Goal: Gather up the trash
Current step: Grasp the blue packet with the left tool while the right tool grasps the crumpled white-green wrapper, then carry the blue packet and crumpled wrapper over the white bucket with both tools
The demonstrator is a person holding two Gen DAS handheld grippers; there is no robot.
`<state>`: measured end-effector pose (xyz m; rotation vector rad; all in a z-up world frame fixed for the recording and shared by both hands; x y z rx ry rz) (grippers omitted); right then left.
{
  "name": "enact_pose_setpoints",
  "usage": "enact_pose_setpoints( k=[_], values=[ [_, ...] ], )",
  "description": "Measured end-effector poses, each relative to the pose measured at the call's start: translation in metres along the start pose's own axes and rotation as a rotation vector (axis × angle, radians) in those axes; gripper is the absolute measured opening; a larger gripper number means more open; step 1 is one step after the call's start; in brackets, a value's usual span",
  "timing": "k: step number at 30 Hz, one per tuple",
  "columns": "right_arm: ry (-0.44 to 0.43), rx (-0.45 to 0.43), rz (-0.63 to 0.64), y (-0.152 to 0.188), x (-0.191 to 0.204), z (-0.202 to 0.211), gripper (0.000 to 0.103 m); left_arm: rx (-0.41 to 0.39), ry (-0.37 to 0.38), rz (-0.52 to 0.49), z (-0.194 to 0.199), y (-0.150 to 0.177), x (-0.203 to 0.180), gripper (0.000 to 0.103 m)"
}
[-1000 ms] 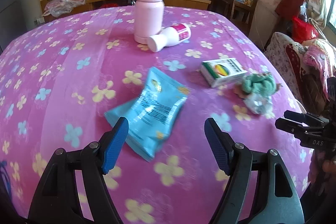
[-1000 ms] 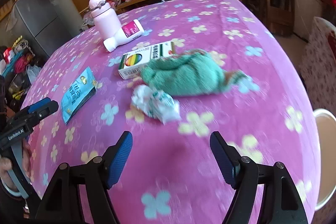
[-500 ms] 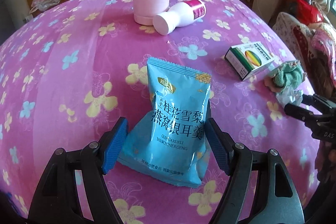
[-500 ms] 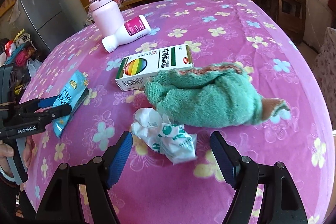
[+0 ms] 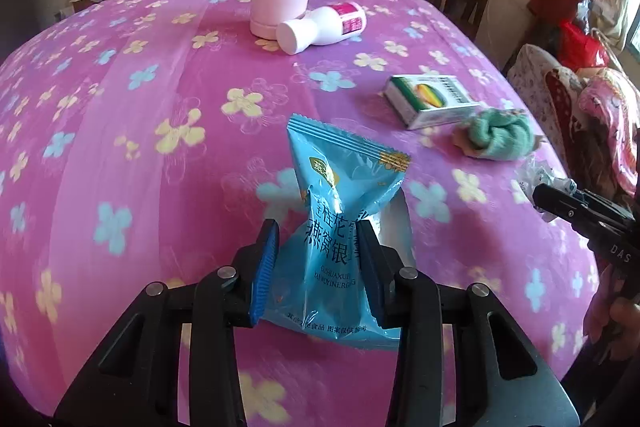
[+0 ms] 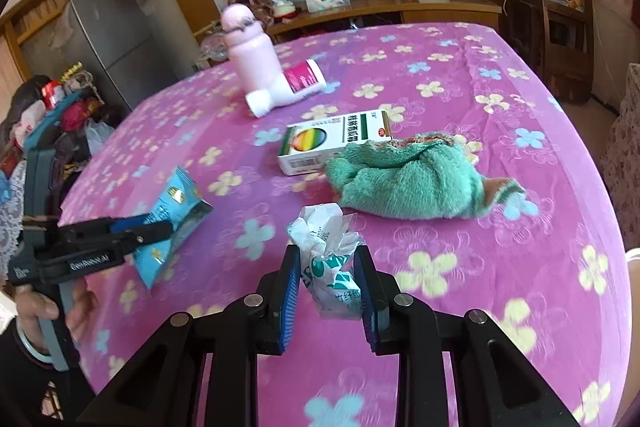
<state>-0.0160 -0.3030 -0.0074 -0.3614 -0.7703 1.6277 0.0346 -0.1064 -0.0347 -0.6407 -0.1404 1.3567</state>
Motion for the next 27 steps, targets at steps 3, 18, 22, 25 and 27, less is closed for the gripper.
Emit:
enact_pose_setpoints(
  k=[3,18,22,25,27],
  values=[
    [-0.013,-0.01,0.004,0.006,0.006,0.017,0.026,-0.02,0.009,0.0,0.014,0.011,-0.014,0.037],
    [0.016,-0.046,0.0,0.037,0.013,0.078,0.026,-0.091,-0.009,-0.034,0.046,0.047,-0.076,0.029],
    [0.031,-0.058,-0.004,0.042,0.008,0.09,0.026,-0.104,0.0,-0.054,0.053,0.05,-0.09,0.029],
    [0.037,-0.07,-0.019,0.045,0.003,0.099,0.026,-0.119,0.006,-0.073,0.059,0.051,-0.102,0.029],
    [0.043,-0.078,-0.029,0.047,-0.002,0.105,0.026,-0.125,0.008,-0.087,0.061,0.052,-0.11,0.029]
  ],
)
Point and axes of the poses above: each gripper's, at about its wrist camera, not at the fingertips, and z roughly against the way its jaws point, x to its left, y to its underside, the point moved 9 cm from there along -z, roughly the way its jaws point, and after that the axes turned 10 degrees about z, right-handed, at the moved point
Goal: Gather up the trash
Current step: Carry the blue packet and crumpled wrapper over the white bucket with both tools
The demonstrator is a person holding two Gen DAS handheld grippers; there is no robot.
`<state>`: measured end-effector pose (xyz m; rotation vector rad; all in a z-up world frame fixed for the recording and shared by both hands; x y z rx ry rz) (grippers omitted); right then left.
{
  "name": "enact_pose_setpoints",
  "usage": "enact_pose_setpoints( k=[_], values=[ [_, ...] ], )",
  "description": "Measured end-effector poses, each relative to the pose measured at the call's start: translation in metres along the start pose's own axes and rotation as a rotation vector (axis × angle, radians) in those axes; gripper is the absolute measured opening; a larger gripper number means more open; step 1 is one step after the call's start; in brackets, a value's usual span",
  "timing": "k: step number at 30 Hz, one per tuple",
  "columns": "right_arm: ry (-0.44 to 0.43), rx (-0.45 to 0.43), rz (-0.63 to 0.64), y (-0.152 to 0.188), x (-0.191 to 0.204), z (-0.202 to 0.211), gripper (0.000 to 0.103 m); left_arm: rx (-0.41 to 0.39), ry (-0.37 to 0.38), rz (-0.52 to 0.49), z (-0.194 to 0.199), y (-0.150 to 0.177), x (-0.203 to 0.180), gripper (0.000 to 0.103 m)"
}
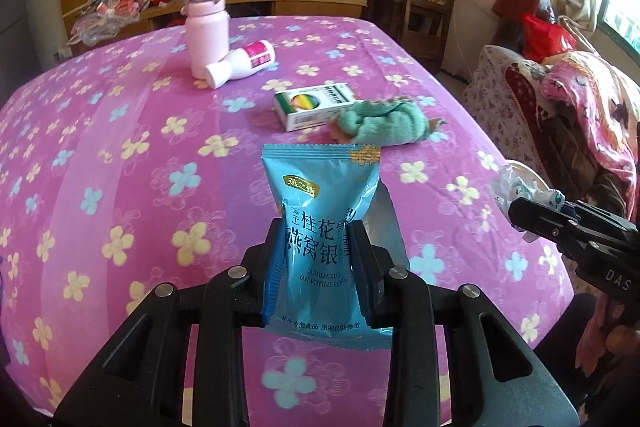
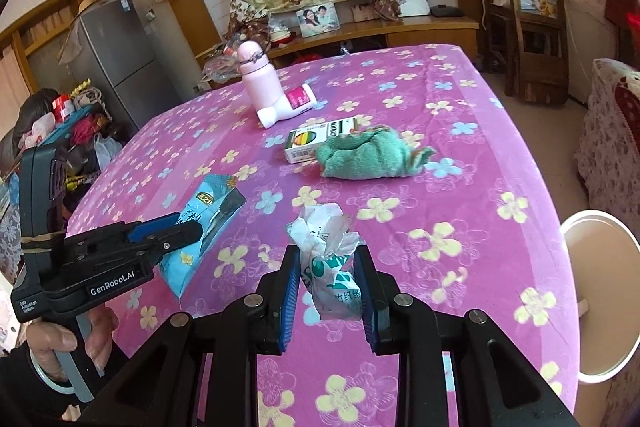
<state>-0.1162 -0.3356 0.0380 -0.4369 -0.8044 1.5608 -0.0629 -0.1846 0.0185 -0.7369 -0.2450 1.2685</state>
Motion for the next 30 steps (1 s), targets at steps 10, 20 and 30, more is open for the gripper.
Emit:
enact_pose_setpoints(
  k=[10,20,30],
  values=[
    [0.047,-0.009,-0.046,0.008,-0.034,0.02,0.026,0.005,0.041,-0.048,-0.005,0.001,-0.046,0.029],
    [0.105,-0.013,-0.106,0.02,-0.08,0.043,0.026,0.022,0.101,-0.12,-0.02,0.004,-0.11,0.029],
    [0.172,-0.007,-0.196,0.043,-0.138,0.065,0.026,0.048,0.153,-0.183,-0.039,0.009,-0.169,0.029]
  ],
)
Point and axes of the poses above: each gripper's, at about its wrist camera, not at the fingertips, and z roughly against the way its jaws point, x to its left, y to its underside, the point moved 9 cm from there along -z, roughly the way its jaws point, and after that the axes turned 10 degrees about z, right-handed, at the moved point
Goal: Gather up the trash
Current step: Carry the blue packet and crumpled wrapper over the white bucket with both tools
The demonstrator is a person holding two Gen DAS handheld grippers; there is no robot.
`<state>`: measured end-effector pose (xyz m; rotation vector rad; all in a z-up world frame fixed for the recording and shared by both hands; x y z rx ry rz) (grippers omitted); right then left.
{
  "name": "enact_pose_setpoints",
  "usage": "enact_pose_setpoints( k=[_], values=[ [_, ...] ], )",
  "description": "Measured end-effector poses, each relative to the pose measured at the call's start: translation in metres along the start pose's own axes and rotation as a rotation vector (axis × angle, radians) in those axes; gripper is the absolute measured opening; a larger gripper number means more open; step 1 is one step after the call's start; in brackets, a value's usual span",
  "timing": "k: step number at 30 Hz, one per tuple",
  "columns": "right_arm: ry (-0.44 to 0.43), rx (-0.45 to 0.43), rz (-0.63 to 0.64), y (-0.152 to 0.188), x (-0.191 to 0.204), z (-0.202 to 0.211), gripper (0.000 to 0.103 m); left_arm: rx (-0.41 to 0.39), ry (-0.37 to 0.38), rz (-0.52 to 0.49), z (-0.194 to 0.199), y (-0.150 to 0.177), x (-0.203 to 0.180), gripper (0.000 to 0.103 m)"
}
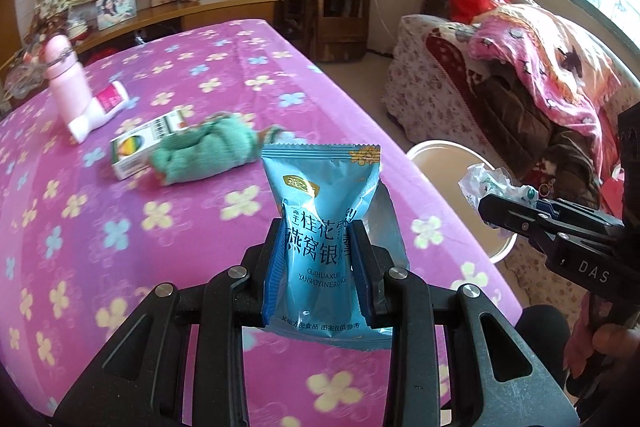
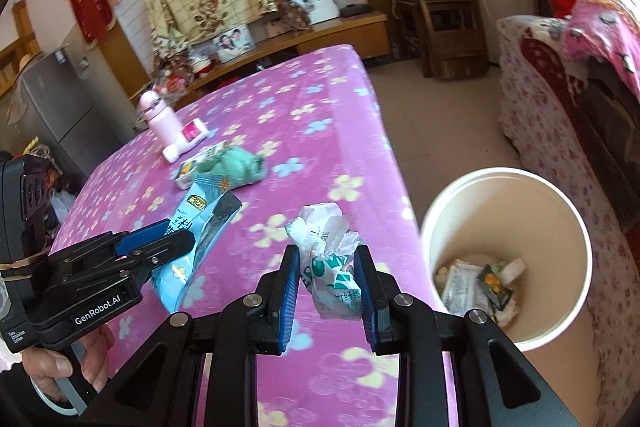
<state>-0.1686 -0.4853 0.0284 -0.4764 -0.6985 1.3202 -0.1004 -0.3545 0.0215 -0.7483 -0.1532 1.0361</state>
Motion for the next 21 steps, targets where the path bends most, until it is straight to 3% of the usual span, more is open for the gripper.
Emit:
enact_pose_setpoints(
  k=[21],
  values=[
    [0.124,0.033,-0.161,0.031,-0.113,0.009,0.026,0.088,0.09,-0.074,-0.061,0.0,-0.091,0.029]
  ],
)
Point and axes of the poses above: each gripper's, at about its wrist camera, not at the fingertips, and z roughly against the way its jaws point, x to its left, y to its underside, the point moved 9 cm from there along -z, roughly the way its jaws point, and after that the axes turned 10 degrees about z, right-handed, at the moved point
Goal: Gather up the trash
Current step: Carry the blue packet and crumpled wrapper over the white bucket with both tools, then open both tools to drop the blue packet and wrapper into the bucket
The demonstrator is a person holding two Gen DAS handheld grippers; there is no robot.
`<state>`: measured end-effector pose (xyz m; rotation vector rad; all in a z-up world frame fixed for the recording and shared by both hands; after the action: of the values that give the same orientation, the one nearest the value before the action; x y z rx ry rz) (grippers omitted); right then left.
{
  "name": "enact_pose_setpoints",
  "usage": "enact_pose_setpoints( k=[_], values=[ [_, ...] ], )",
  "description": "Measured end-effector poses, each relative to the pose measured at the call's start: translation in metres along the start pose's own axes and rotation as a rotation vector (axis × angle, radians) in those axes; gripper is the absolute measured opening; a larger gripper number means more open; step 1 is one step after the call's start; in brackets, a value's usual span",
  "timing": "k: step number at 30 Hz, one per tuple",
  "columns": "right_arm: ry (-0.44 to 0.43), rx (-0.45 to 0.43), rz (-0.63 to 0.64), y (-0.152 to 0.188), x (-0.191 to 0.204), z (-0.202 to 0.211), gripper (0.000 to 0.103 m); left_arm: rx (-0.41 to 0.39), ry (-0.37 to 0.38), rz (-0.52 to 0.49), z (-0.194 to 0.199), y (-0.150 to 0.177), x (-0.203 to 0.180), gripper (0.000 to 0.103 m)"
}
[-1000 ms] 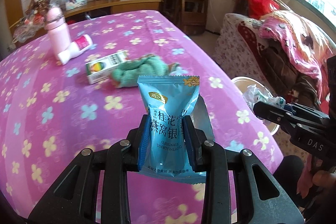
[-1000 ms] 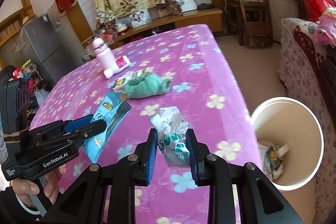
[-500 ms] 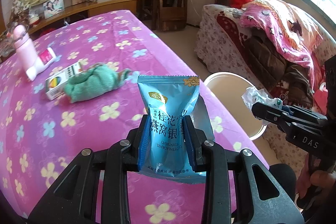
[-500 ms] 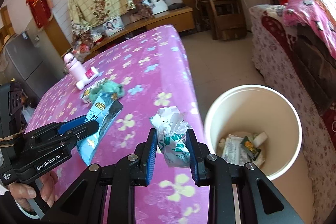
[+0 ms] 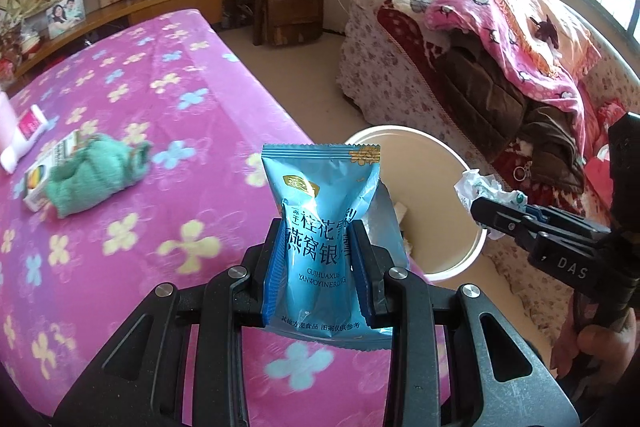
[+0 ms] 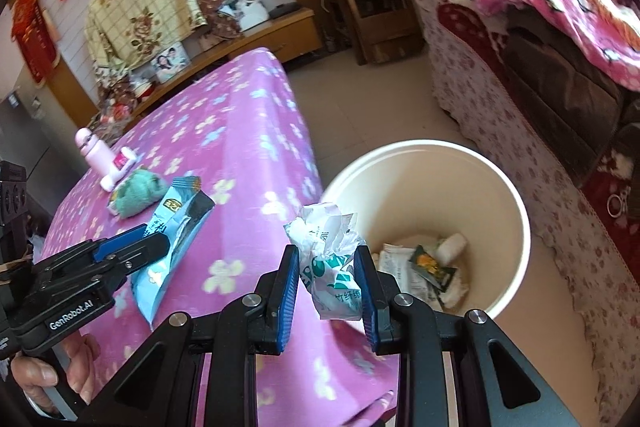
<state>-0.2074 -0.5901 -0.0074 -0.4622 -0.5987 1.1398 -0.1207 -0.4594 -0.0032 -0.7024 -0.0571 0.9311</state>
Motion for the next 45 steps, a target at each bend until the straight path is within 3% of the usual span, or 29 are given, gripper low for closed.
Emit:
enact_pose_setpoints(
  k=[21,23,24,26,33,38,45],
  values=[
    [0.028,0.05,-0.132,0.016,-0.07,-0.028,0.026,0.062,0.035,-0.039,-0.057,-0.006,-0.058,0.03],
    [0.031,0.055,-0.146,0.017,-0.074,-0.031,0.036,0.066,0.04,-0.04,-0.061,-0.006,-0.061,0.032],
    [0.041,0.056,-0.157,0.017,-0.077,-0.032,0.048,0.07,0.043,-0.04,-0.062,-0.006,-0.062,0.033],
    [0.056,0.046,-0.17,0.017,-0.081,-0.031,0.053,0.077,0.063,-0.029,-0.065,-0.006,-0.064,0.039],
    [0.053,0.053,-0.191,0.021,-0.086,-0.029,0.054,0.099,0.088,-0.002,-0.069,-0.001,-0.066,0.044],
    [0.046,0.058,-0.213,0.024,-0.088,-0.028,0.054,0.086,0.135,0.045,-0.063,-0.005,-0.065,0.063],
    [0.043,0.05,-0.203,0.021,-0.085,-0.023,0.054,0.07,0.12,0.045,-0.058,-0.008,-0.061,0.063]
  ],
)
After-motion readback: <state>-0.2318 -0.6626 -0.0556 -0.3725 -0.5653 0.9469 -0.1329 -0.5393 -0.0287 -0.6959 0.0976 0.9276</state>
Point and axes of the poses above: each gripper's, at about its wrist camera, not at the fingertips, and z roughly against the way its jaws point, x to its left, y to its underside, the point moved 9 cm from there along -z, roughly the way its jaws point, and after that the axes turned 10 degrees about z, right-handed, at the moved point
